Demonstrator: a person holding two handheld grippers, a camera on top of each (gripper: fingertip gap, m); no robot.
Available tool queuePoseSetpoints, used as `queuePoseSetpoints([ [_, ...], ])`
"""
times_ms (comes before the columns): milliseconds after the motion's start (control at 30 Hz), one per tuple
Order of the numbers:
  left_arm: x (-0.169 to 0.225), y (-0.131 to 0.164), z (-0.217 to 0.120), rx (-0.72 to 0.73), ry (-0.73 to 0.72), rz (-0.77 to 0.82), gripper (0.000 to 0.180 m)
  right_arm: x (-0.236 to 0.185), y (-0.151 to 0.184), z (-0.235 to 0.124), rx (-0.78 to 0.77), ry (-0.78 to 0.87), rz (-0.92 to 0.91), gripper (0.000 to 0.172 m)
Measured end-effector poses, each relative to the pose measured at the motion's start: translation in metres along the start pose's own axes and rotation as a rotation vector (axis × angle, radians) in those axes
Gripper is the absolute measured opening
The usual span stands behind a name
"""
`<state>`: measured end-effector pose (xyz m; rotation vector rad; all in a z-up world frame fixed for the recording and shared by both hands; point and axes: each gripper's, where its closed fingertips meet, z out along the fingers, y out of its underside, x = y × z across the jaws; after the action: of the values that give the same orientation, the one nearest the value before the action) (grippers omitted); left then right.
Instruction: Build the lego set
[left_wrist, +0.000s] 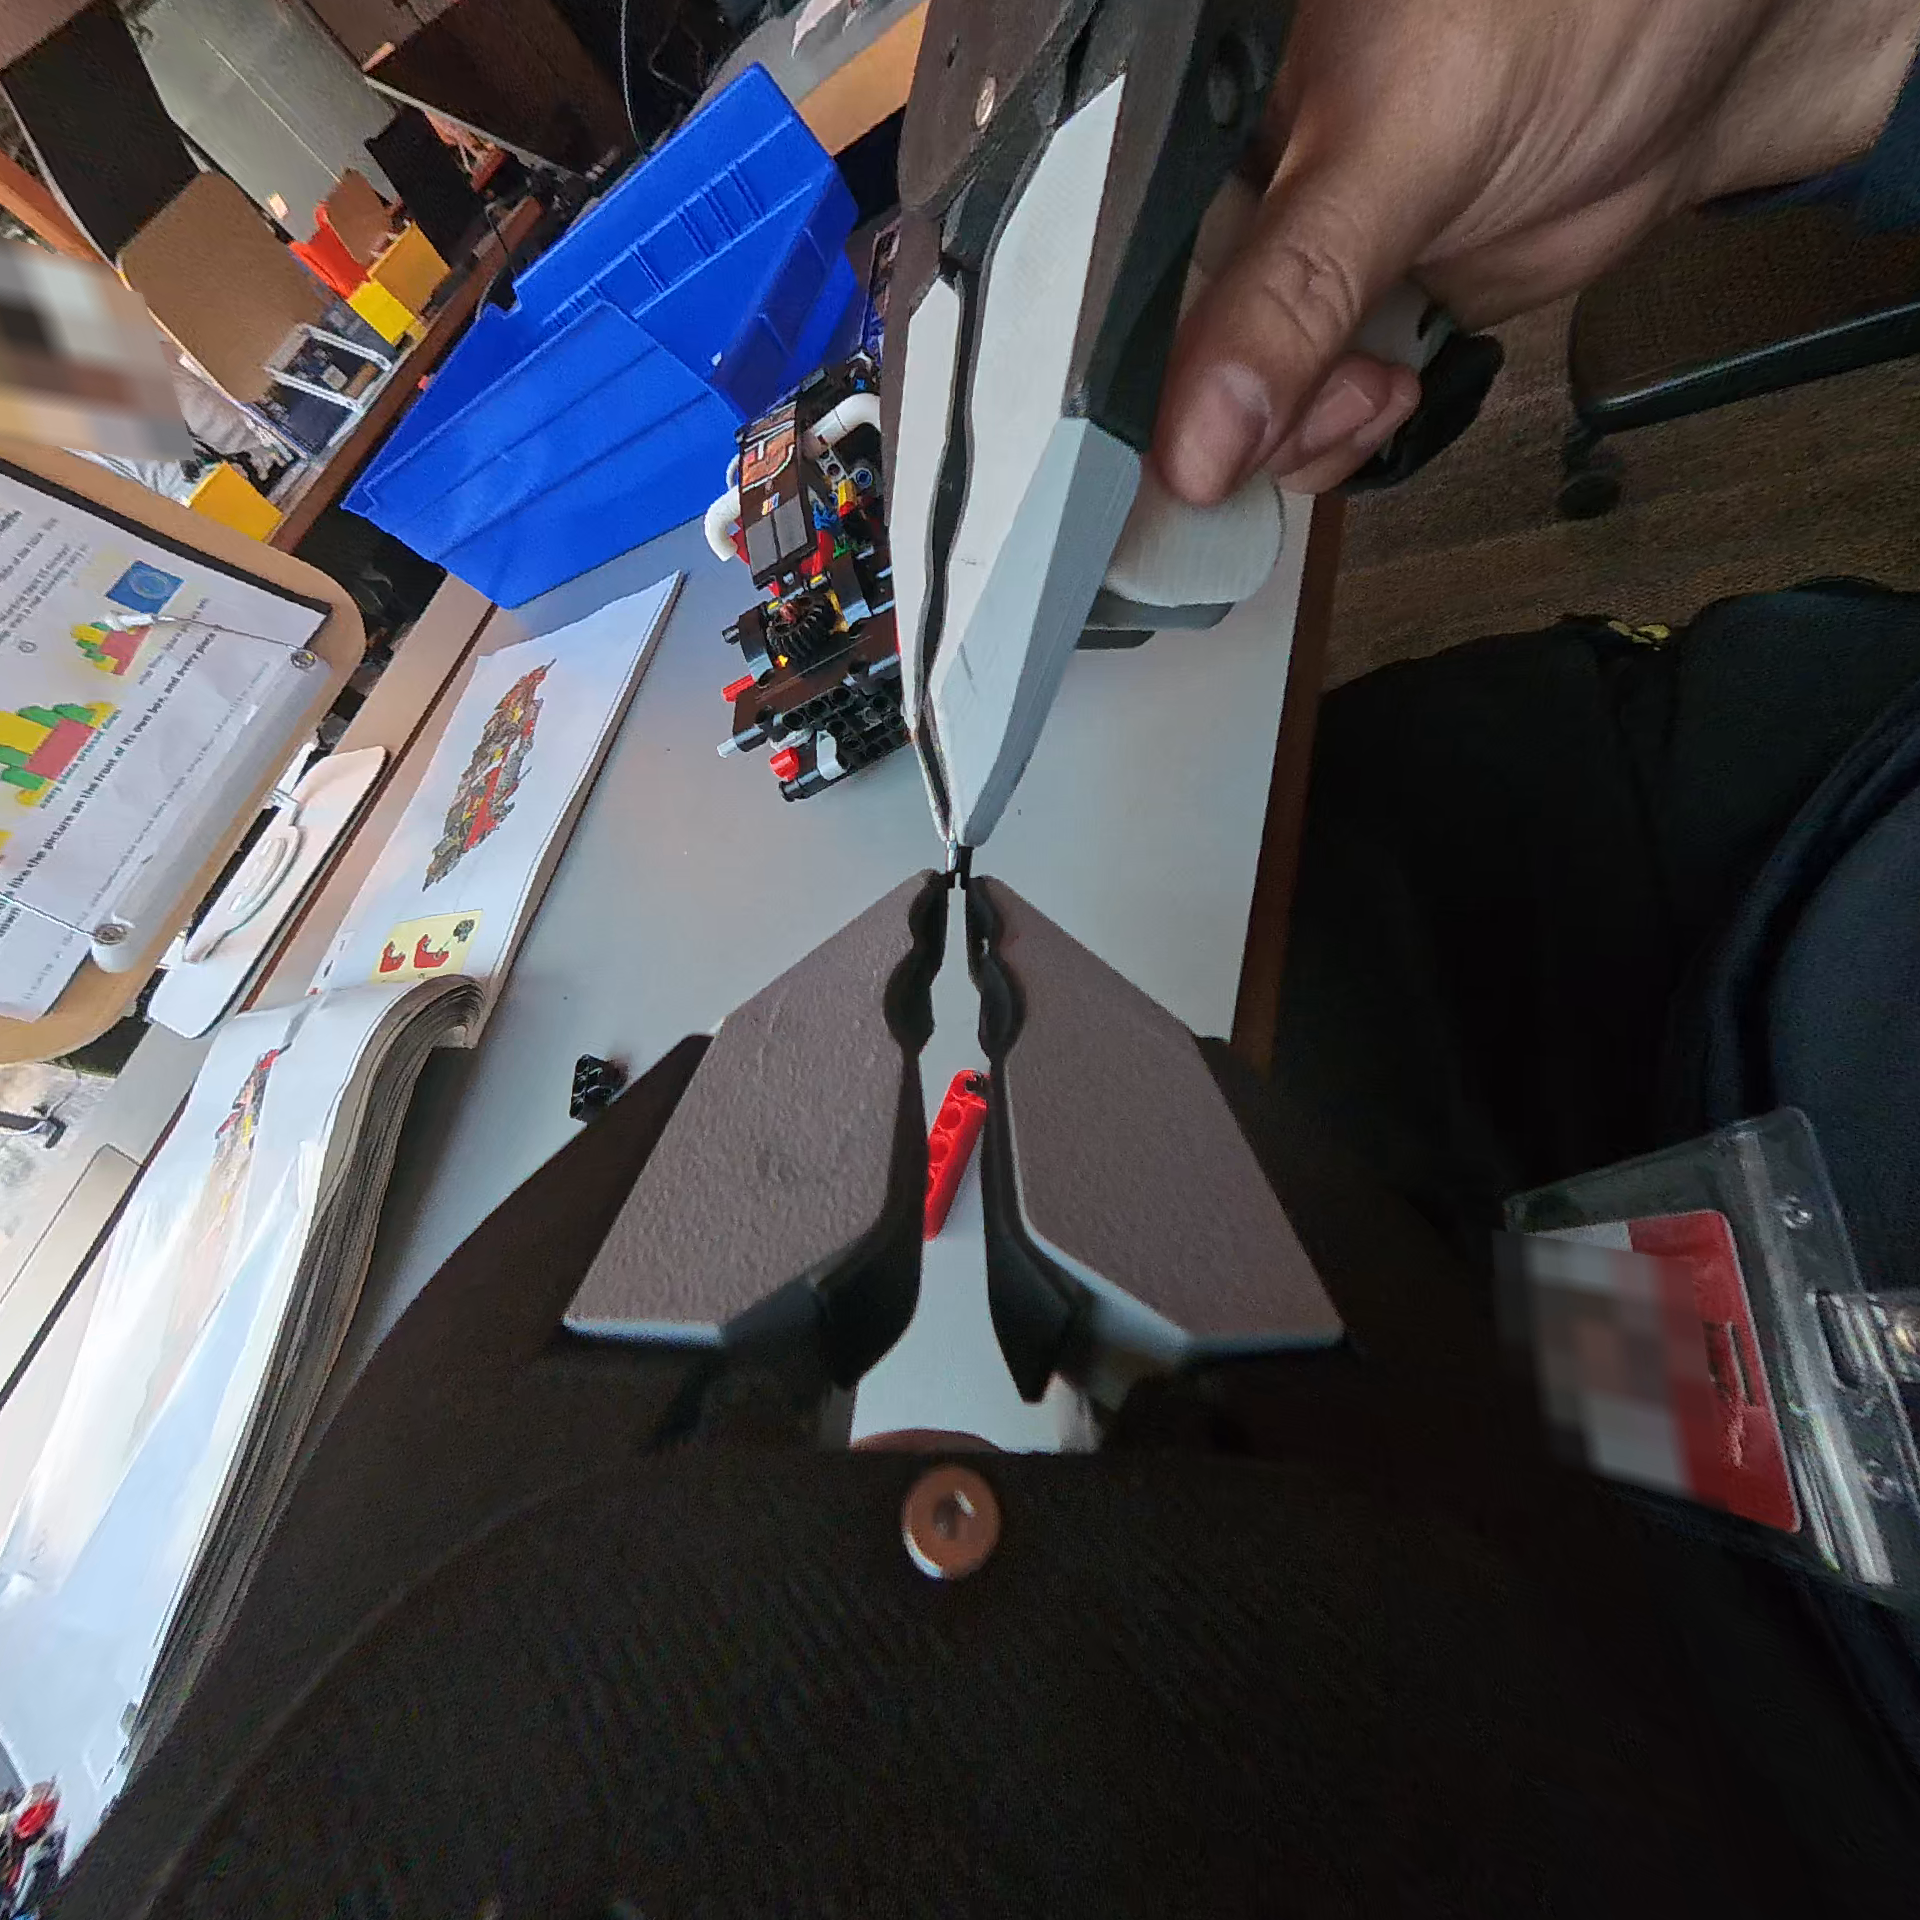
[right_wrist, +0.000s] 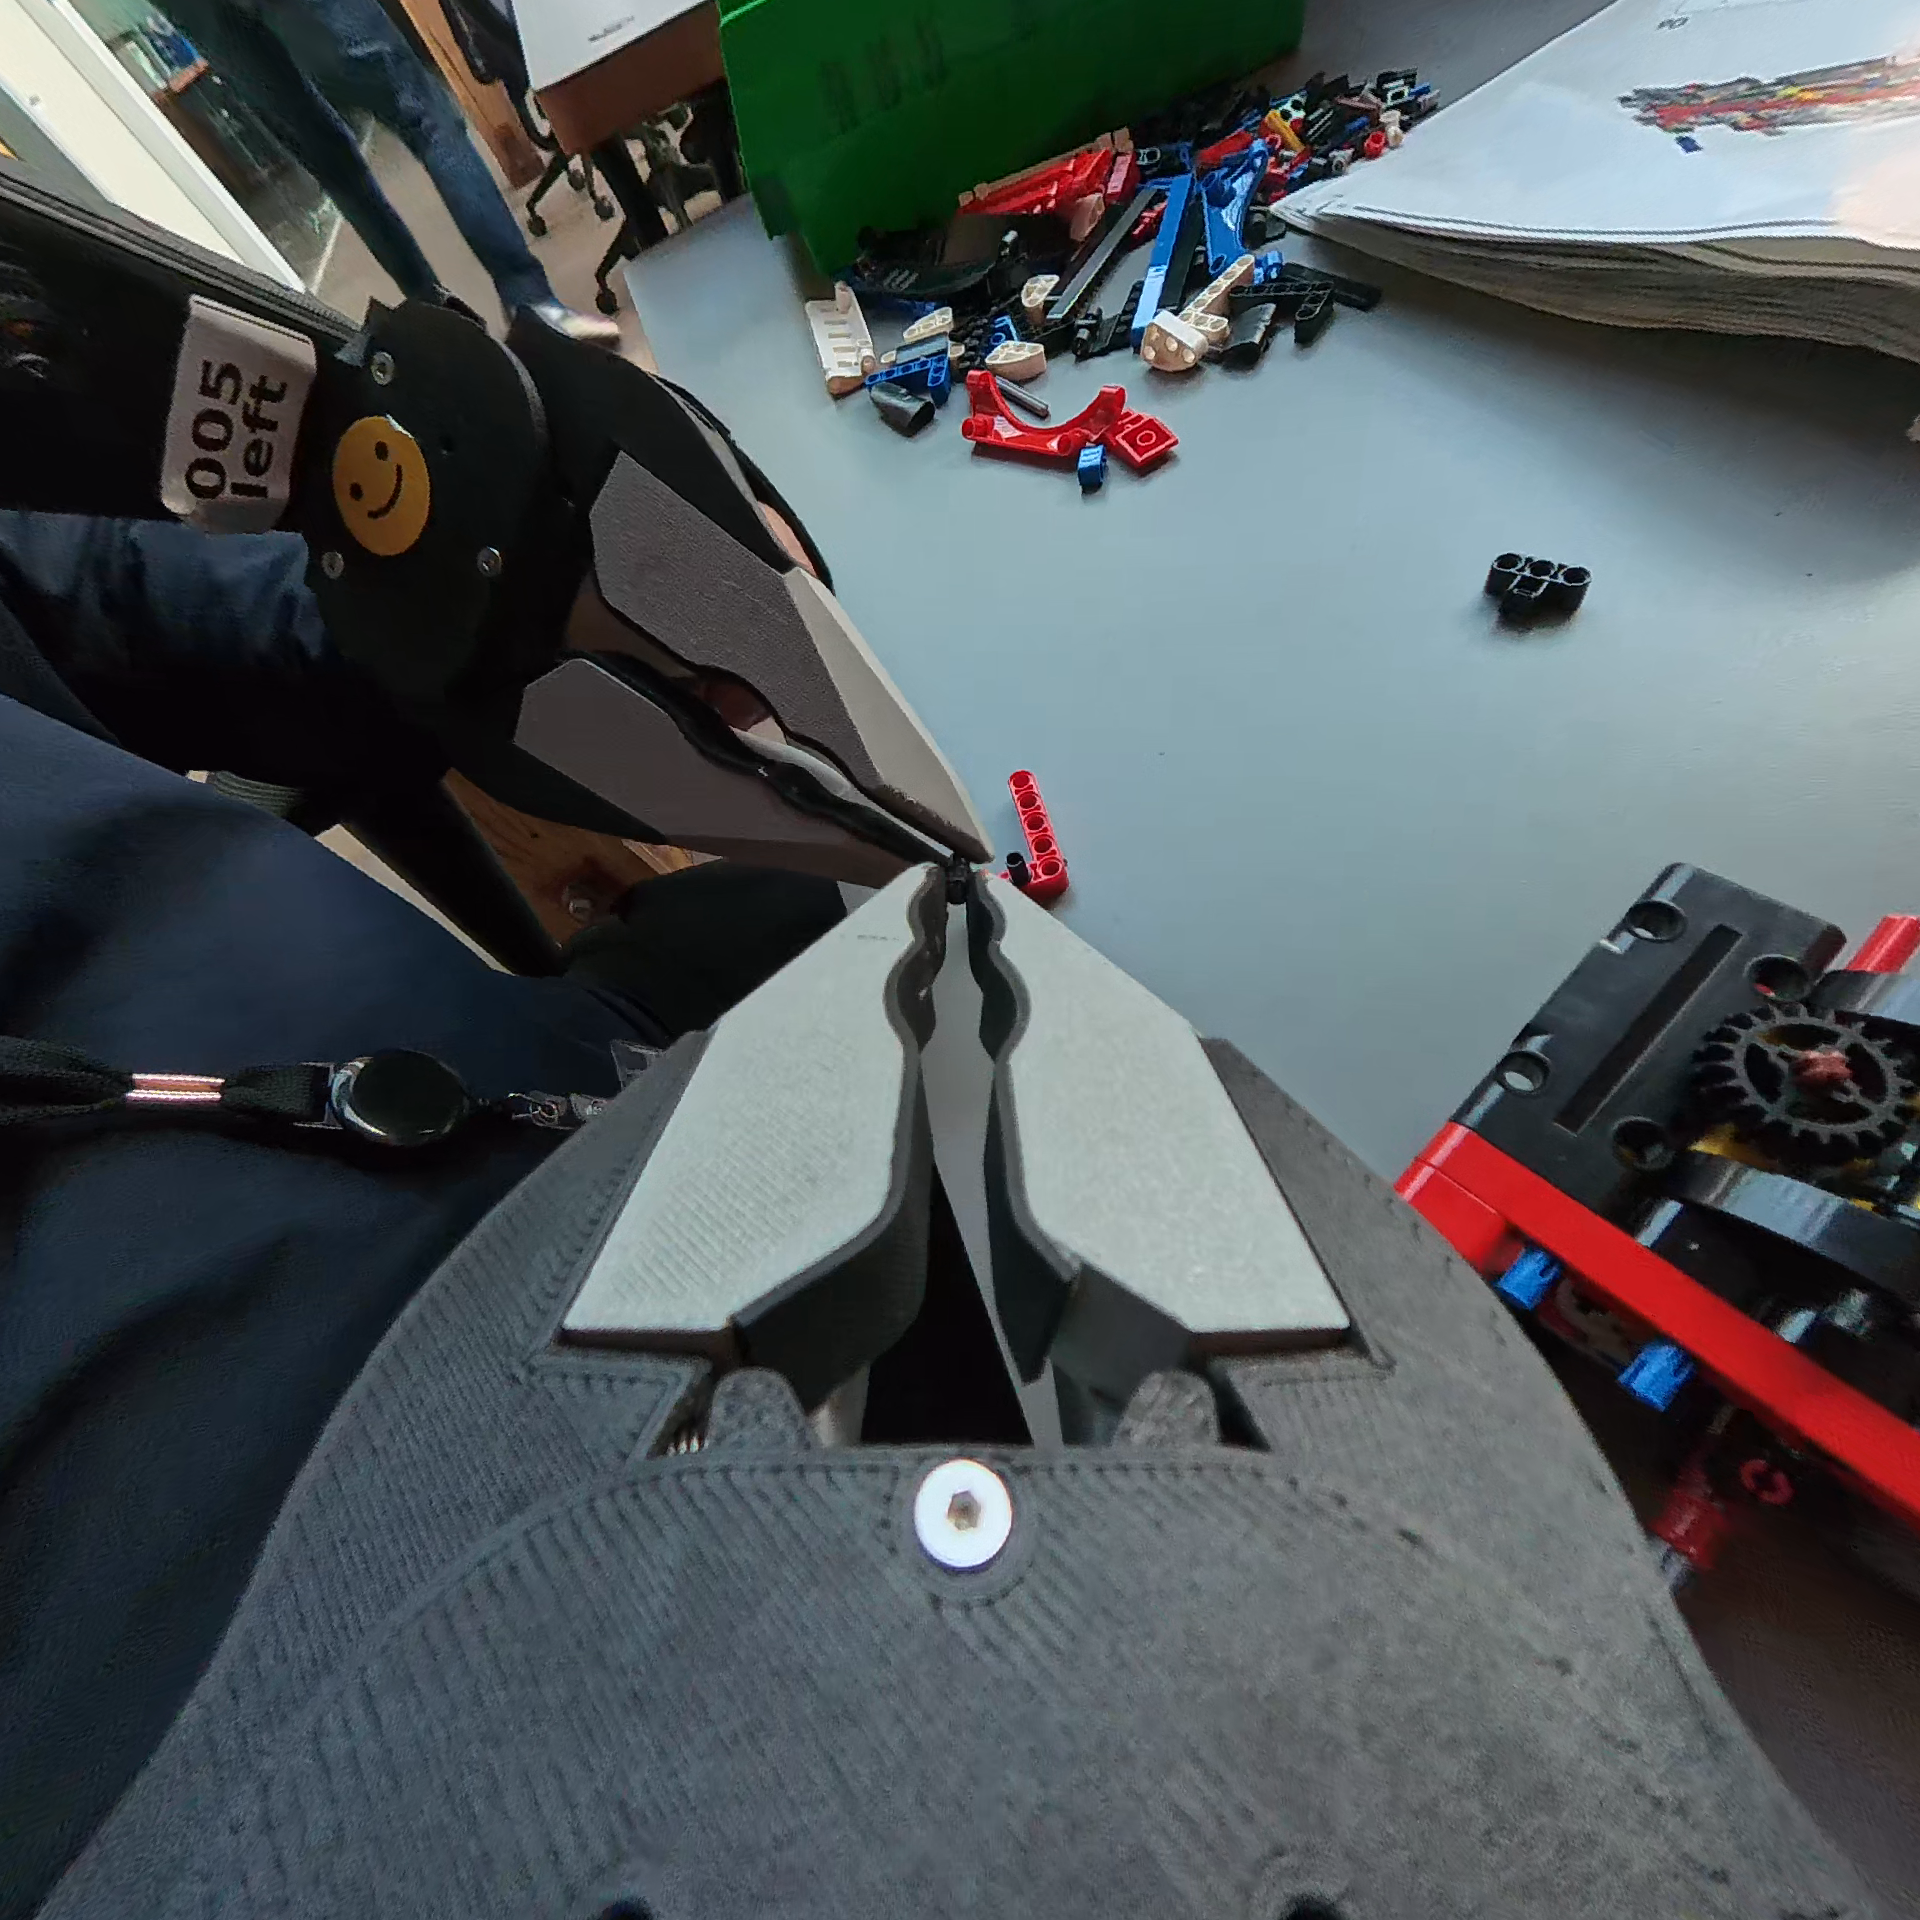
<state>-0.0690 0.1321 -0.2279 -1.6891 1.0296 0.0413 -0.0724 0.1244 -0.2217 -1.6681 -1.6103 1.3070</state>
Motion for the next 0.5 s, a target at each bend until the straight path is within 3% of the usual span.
queuePoseSetpoints([
  [500,0.0028,0.0071,0.0062,-0.018,0.010,-0.014,0.002,0.0062,0.0047,0.0040,-0.017,0.075,-0.025,0.001],
])
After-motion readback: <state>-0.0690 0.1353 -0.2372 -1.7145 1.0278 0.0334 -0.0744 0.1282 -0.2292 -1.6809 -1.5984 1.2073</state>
